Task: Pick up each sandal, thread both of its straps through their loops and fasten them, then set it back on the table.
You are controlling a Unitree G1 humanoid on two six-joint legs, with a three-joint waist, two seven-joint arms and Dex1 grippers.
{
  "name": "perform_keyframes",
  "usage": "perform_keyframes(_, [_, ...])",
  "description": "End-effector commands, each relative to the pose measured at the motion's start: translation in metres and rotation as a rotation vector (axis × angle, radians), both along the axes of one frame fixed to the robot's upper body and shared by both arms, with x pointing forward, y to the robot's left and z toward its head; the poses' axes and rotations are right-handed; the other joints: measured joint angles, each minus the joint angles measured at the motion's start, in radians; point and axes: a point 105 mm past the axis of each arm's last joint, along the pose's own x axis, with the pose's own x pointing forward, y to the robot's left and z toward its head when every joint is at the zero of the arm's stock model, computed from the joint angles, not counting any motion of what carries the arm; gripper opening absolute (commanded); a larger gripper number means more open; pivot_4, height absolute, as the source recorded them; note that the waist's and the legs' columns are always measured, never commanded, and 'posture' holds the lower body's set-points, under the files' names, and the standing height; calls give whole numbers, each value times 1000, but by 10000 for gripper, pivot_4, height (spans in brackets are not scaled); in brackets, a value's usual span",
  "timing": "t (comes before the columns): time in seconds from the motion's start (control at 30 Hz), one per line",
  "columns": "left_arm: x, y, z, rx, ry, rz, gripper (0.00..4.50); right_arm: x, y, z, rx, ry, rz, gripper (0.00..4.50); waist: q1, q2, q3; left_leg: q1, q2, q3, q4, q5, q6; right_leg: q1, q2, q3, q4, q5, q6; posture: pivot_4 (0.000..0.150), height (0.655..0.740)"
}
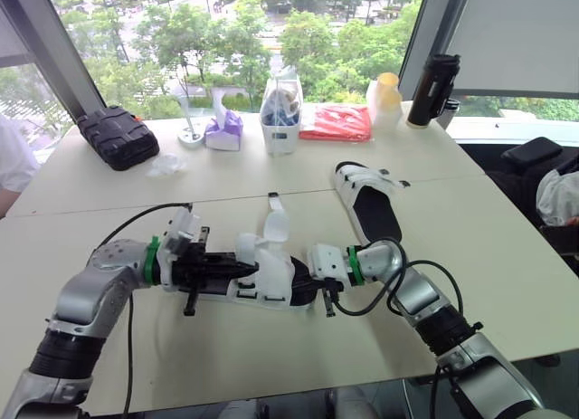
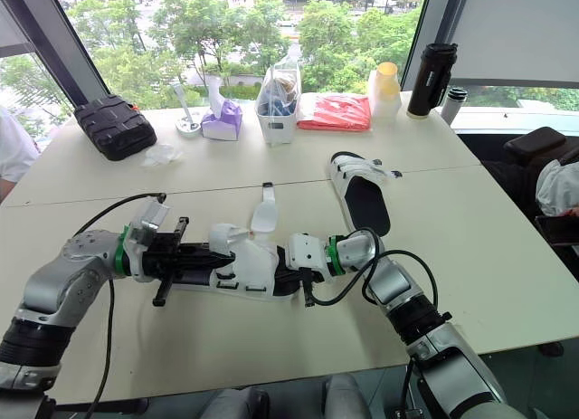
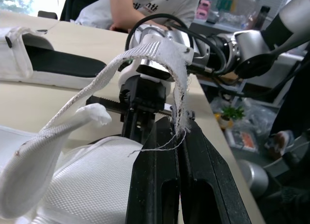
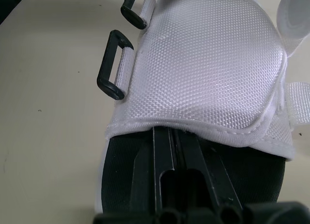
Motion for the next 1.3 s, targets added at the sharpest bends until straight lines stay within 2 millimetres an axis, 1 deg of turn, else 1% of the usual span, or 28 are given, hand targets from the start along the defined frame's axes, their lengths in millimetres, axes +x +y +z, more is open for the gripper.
perform_keyframes(0.03, [-2,2,5,5,-35,4,404,-13,-3,-26,-86,74,27,0,0,0,0,0,0,0,0,0,0,0,0,0,0,0,0,1500,7400])
perform_keyframes(0.33, [1,1,-7,27,-60,31,404,-15,-3,-27,-89,75,31,0,1,0,0,0,0,0,-2,0,0,0,0,0,-1,0,0,1500,7400])
perform_keyframes(0.63, [-4,0,-10,25,-12,-3,404,-14,-4,-27,-93,71,32,0,1,0,0,0,0,0,-4,0,0,-1,0,0,-2,0,-1,1500,7400])
perform_keyframes(1.0, [0,-3,-15,22,-11,-10,404,-15,-4,-27,-97,72,32,0,3,0,0,0,0,0,-4,0,0,-1,0,0,-2,0,-1,1500,7400])
perform_keyframes(1.3, [0,-3,-15,26,-9,-23,404,-15,-5,-26,-96,73,28,0,3,0,0,0,0,0,-3,0,0,-1,0,0,-2,0,-1,1500,7400])
